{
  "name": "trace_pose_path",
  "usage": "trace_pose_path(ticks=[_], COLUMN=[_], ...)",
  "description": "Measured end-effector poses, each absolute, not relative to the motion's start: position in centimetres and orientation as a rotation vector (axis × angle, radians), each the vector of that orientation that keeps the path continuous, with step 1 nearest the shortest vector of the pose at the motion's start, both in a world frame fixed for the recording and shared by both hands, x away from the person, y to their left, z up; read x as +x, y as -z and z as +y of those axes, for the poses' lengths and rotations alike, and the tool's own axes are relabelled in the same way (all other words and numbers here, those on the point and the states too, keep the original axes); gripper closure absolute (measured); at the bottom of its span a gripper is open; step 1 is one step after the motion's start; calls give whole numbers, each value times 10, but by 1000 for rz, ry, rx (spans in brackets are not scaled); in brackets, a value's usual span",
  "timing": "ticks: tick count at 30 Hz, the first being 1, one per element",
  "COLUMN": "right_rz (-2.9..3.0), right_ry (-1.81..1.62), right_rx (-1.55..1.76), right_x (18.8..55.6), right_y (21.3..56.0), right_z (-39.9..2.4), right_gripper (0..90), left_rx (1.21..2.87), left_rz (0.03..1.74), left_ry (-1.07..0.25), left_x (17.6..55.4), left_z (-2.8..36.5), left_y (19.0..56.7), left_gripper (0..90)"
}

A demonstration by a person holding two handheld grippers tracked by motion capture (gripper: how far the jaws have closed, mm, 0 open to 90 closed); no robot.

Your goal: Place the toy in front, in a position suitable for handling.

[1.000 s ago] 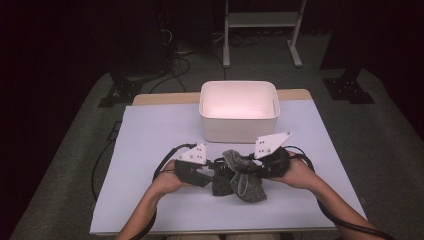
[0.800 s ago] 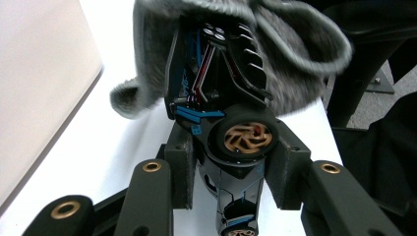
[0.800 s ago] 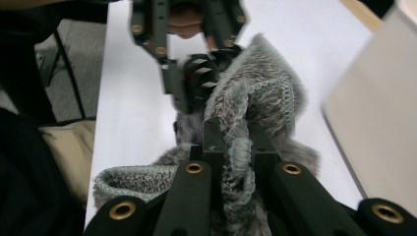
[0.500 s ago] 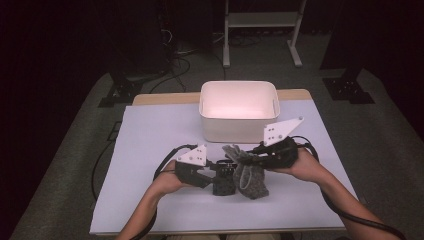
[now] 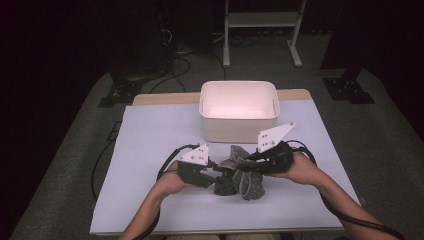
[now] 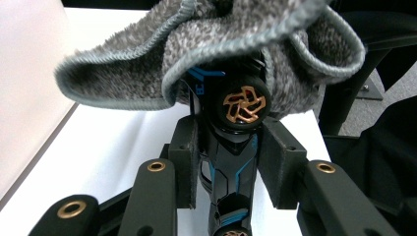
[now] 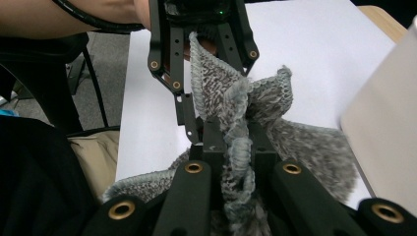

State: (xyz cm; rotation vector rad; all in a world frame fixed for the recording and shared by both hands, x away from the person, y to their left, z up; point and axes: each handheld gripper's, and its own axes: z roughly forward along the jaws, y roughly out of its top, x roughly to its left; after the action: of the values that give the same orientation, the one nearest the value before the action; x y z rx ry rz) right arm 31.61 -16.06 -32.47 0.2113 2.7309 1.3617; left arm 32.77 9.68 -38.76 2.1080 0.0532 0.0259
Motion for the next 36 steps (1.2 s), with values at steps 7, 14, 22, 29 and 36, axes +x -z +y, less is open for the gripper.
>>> trace_pose_path(ticks=[7, 14, 22, 29, 36], right_rz=[2747, 2756, 2752, 2782, 2791], right_ry=[-1357, -1343, -1315, -1304, -1284], right_rx=[210, 207, 114, 70, 145], right_x=[316, 318, 316, 319, 322], right_y=[327, 325, 315, 314, 316], right_z=[-155, -147, -123, -106, -124], right_gripper=[820, 820, 820, 819, 819], left_rx=[2099, 2104, 2128, 2123, 2110], left_rz=[91, 143, 157, 143, 143], left_ry=[0, 15, 3, -25, -28], left_x=[330, 332, 329, 326, 326], left_z=[100, 97, 106, 115, 116], left_y=[390, 397, 395, 396, 398], left_gripper=[617, 502, 589, 594, 596])
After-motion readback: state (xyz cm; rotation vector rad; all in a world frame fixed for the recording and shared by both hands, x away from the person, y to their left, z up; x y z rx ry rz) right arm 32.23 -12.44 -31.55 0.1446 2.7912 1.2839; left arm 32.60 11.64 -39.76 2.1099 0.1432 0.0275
